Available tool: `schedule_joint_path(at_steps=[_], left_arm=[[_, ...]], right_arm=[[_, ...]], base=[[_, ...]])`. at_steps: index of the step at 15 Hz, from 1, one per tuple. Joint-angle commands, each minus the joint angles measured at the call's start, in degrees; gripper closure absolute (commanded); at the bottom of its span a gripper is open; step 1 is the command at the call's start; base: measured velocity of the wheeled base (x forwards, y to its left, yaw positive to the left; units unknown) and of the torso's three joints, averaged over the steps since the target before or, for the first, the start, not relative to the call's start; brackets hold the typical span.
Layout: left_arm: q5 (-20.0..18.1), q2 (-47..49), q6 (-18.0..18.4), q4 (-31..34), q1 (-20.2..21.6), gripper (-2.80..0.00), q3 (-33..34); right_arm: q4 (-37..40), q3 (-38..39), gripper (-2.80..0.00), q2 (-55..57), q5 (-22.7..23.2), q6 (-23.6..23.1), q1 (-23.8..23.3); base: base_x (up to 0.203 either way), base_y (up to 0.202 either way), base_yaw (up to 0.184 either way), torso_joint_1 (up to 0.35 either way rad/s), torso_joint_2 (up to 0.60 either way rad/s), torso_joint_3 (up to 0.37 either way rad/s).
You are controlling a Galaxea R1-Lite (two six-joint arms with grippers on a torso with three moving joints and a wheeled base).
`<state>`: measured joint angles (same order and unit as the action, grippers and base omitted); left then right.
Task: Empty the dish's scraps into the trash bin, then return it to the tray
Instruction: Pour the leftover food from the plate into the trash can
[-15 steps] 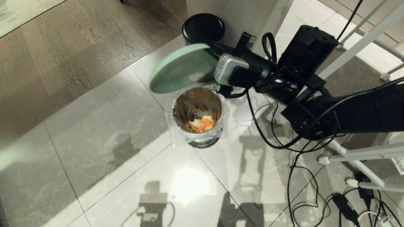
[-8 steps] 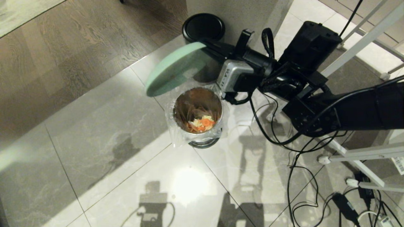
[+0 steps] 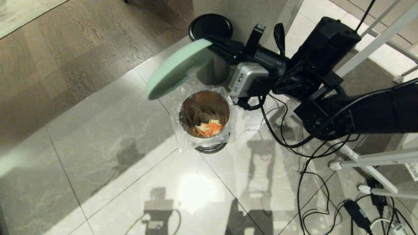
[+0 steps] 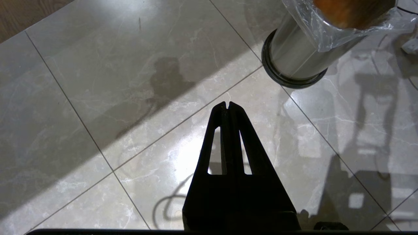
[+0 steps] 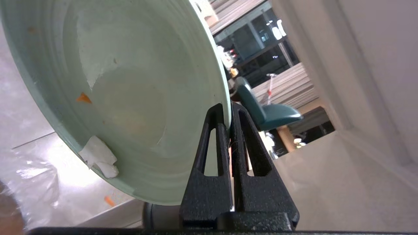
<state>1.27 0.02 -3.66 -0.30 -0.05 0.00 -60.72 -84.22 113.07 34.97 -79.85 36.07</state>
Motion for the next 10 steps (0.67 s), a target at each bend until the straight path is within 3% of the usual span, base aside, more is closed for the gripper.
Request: schedule_joint_path(at_steps=[1,10], left_arm=[[0.1,0.1,0.0,0.0,0.0,0.0,0.0],[0.1,0.1,0.0,0.0,0.0,0.0,0.0]], right_arm=[[-0.9,0.0,0.0,0.0,0.4,-0.5,0.1],[-1.6,0.2,0.0,0.0,6.1,-0.5,0.4]], base=[[0.0,0.0,0.0,0.0,0.0,0.0],[0.0,0.0,0.0,0.0,0.0,0.0]])
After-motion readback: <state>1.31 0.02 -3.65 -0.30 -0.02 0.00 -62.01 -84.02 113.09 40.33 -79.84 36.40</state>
